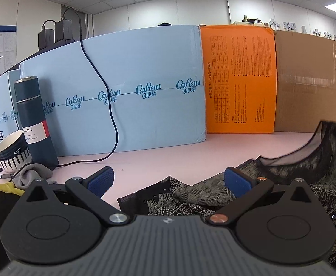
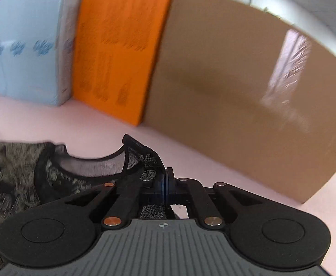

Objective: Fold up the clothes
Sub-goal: 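Grasp the patterned shirt with the right gripper and pull it open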

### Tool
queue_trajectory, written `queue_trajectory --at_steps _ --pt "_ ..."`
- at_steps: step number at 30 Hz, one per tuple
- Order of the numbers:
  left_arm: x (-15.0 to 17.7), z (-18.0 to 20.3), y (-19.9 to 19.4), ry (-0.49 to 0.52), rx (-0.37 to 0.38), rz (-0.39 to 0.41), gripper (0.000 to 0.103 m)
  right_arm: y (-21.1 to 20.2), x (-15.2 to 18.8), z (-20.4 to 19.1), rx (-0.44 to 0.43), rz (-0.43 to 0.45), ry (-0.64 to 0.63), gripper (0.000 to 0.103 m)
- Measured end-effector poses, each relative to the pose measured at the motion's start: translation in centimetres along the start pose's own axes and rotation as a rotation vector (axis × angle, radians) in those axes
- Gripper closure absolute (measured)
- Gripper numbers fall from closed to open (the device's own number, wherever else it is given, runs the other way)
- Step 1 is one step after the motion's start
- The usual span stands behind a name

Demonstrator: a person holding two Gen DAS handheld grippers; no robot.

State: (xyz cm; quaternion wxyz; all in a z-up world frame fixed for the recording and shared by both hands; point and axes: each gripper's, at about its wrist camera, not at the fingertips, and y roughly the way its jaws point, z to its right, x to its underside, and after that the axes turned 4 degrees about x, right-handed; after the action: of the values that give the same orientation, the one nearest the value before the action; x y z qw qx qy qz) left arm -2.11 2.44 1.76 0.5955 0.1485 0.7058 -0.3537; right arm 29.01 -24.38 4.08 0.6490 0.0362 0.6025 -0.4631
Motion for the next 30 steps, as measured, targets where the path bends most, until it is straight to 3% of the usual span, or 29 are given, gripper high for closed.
queue_trajectory --at_steps 3,4,6,7,12,15,19,24,25,27,30 --pt "0.1 0.0 0.2 0.003 -0.001 -0.022 0.0 -1.5 -1.7 2.6 0.152 0.108 0.121 0.099" --pt "0.1 0.1 0.3 0.004 -0.003 -0.027 0.0 -1.9 -1.8 3.0 0.173 0.117 0.129 0.094" --pt "0.3 0.2 0.5 0.017 -0.007 -0.051 0.0 -2.6 -1.8 3.7 0.212 0.133 0.141 0.057" --pt "0.4 0.3 0.6 0.025 -0.008 -0.062 0.0 -3.2 -1.4 3.8 0.209 0.142 0.125 0.052" --pt "1.0 0.6 0.5 0.062 -0.014 -0.028 0.0 -7.2 1.7 3.9 0.151 0.137 0.078 0.045" --pt "1.3 1.0 1.1 0.079 -0.014 -0.065 0.0 -9.7 5.1 5.1 0.083 0.081 0.068 0.039" --pt "1.7 1.7 1.1 0.099 -0.008 -0.07 0.0 -11.5 10.2 6.6 0.061 -0.008 0.052 0.034" --pt "2.2 3.0 0.7 0.159 0.0 -0.062 0.0 -10.7 15.0 7.7 0.022 -0.141 0.134 0.034" --pt "2.3 3.2 0.7 0.173 -0.002 -0.062 0.0 -10.4 15.6 7.9 -0.008 -0.163 0.166 0.052" --pt "2.5 3.6 0.7 0.202 -0.008 -0.062 0.0 -10.0 16.0 8.4 -0.073 -0.205 0.246 0.098" --pt "2.6 3.8 0.9 0.22 -0.021 -0.064 0.0 -10.7 14.7 9.3 0.039 -0.155 0.213 0.099"
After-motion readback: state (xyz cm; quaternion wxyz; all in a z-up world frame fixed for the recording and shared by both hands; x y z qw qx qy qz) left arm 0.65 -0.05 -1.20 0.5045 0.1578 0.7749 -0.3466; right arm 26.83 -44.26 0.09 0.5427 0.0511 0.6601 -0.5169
